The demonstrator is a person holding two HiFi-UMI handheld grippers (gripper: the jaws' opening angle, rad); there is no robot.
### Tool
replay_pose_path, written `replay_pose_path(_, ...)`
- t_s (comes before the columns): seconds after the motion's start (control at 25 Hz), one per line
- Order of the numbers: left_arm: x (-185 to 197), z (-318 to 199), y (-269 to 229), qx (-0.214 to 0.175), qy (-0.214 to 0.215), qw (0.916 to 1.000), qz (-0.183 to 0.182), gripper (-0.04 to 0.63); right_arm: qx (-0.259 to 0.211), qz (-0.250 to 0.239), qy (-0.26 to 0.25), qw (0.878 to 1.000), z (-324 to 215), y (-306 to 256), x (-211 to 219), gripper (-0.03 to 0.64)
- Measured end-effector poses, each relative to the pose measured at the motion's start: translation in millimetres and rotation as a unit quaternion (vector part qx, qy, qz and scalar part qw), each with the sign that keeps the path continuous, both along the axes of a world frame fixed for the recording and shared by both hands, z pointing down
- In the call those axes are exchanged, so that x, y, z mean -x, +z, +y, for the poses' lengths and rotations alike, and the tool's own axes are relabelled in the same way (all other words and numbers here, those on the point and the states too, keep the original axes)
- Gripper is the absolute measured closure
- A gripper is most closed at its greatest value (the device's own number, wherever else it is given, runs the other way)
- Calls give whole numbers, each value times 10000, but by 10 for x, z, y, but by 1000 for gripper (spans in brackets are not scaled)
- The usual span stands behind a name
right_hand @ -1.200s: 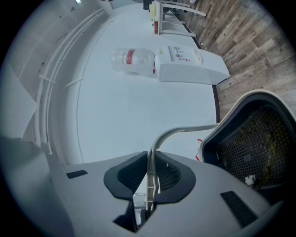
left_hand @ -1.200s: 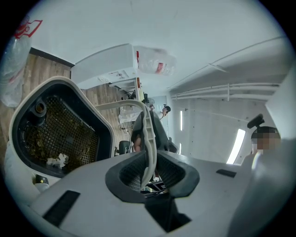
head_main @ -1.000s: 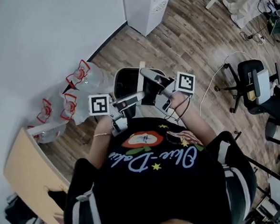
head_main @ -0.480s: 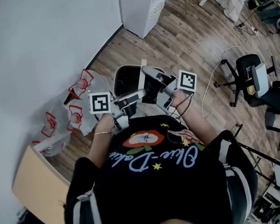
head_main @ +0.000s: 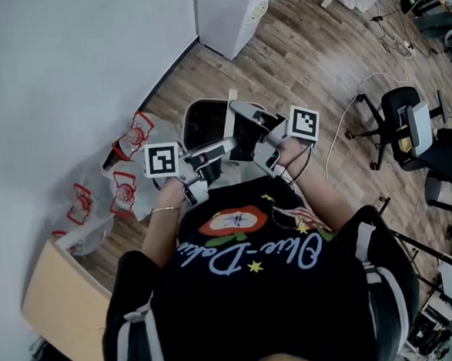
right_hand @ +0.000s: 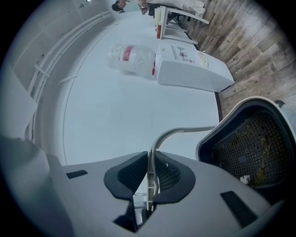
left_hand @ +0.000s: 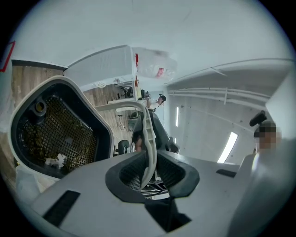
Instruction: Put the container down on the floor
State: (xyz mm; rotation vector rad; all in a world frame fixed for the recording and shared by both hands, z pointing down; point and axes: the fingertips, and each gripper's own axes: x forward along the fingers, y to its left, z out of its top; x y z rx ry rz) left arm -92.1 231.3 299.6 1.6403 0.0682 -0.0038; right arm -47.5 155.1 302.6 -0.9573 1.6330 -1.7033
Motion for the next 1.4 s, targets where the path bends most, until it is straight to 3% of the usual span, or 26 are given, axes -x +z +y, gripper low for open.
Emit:
replay_pose_path(0.16, 36, -112, 79, -37, -79, 9999, -108, 529, 42, -9, -82, 10000, -109, 60, 25, 574)
replay_pose_path(0.56, -12, -935, 272, 24, -417, 9990, -132, 525, 105, 5, -527, 9986, -962, 240, 29, 575)
replay_pose_path(0.8, -213, -1344, 427, 339, -743, 9964, -229, 517, 188, 22, -903, 9957, -1416, 392, -114, 575)
replay_pose_path(1.04, -473, -1806, 584, 351, -1165, 9913, -498, 506, 378, 21, -1358, 9900, -1866, 469, -348, 575)
replay_pose_path(1.24, -713, -2209, 662, 445, -1456, 9875, -397, 497, 388, 131, -1876, 9814, -2273, 566, -480, 574)
replay_pose_path(1.4, -794, -2432, 890, 604, -1774, 9795, -741, 491, 497, 133, -2215, 9738, -2515, 755, -572, 574)
